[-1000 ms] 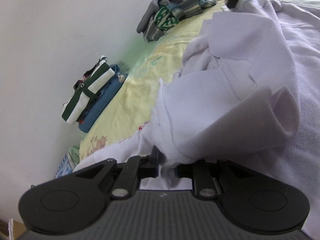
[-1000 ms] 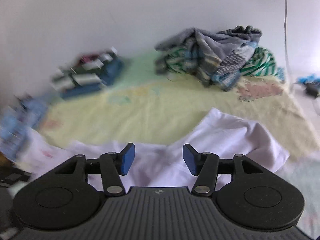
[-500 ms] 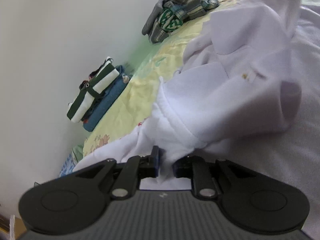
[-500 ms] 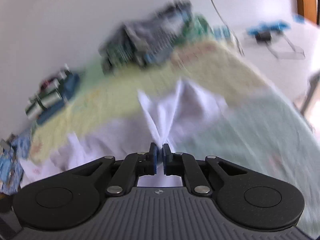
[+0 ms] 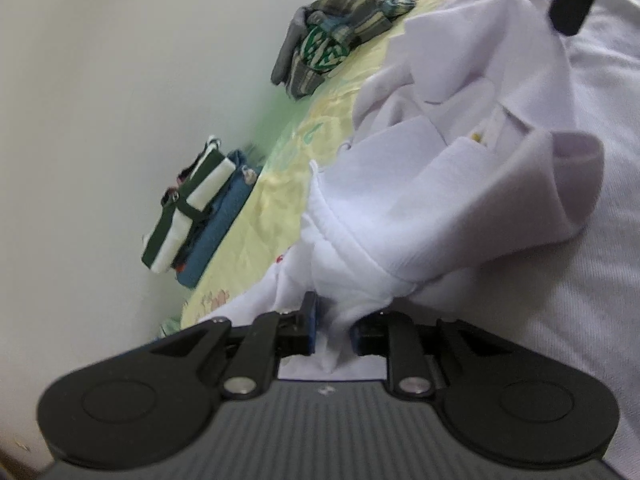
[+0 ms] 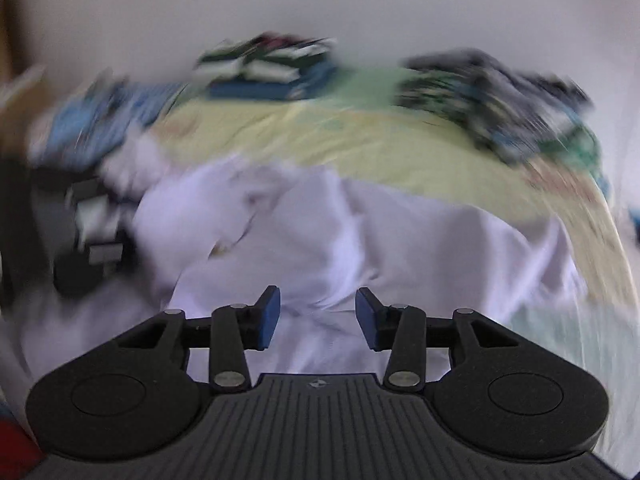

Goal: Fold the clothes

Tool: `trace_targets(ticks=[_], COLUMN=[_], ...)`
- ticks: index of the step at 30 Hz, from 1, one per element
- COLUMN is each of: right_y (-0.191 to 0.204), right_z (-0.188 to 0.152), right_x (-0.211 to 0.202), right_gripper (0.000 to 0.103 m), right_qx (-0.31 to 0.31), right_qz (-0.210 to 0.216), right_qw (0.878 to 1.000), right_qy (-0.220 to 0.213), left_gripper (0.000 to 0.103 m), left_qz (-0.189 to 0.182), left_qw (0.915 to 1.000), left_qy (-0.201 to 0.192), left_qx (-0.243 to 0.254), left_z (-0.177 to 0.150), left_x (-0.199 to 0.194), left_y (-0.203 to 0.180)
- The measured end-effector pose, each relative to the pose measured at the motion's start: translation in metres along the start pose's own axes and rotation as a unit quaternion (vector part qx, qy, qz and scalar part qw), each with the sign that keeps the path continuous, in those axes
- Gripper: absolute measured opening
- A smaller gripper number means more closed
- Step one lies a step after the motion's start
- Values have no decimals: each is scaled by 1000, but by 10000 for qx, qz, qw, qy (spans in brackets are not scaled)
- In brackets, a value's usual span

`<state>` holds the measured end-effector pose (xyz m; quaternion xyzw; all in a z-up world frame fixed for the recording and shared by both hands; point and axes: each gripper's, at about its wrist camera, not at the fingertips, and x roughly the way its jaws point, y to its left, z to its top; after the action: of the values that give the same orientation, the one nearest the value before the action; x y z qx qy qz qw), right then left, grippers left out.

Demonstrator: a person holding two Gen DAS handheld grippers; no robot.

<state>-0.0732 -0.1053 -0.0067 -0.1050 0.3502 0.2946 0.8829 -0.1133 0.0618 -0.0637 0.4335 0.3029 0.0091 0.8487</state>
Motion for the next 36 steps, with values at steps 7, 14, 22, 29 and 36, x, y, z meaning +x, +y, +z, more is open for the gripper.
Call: trace_targets(ticks=[7,14,22,29,36], right_y=[-19,-38,-75,-102,-108], right_z=[8,32,107,164,197], right_x=[25,8,19,78,162], right_gripper=[23,11,11,10,10], right_qx=[985,1682,1840,1841,1527], right_qz=[202,544,702,514,107], right_qw=[9949,9833,9742,9756,9861], right_qy=[12,-424,-1106,-1083,-647], left_gripper=[8,8,8,8,15], left_qz=[-119,-244,-332,-469,-519], left_qw=[9999,9955,9837,9768,9717], left_qy=[-82,-284,-417,-11,792], left_qx=[-61,-875,-1716,-2091,-2166], left_z=[1,19,55,75,83], left_x=[-3,-10,31,100,179], left_y=[2,47,116,149,149])
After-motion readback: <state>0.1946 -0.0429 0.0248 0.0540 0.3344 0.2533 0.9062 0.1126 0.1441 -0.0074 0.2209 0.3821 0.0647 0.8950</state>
